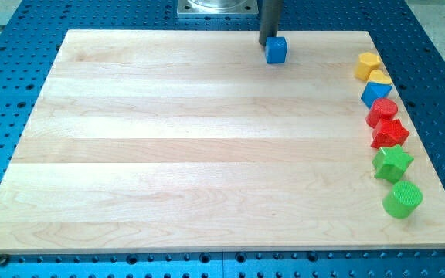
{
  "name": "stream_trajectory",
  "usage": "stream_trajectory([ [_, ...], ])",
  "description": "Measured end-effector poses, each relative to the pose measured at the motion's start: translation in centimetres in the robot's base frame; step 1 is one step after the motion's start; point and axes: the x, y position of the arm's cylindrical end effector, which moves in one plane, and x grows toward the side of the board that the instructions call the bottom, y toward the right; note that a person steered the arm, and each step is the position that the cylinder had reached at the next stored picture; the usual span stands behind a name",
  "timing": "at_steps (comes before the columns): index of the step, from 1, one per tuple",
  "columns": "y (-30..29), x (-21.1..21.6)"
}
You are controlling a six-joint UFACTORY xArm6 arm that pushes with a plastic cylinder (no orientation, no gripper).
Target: Place cube top of hexagon
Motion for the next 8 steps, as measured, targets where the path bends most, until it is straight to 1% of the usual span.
stream_trajectory([
  [1,-3.9,0.4],
  [2,-0.5,3.9],
  [3,3.8,5.1],
  [4,7.3,4.8],
  [5,3.4,4.9],
  [6,4.0,5.1],
  [7,6.9,5.2],
  [8,7.1,5.6],
])
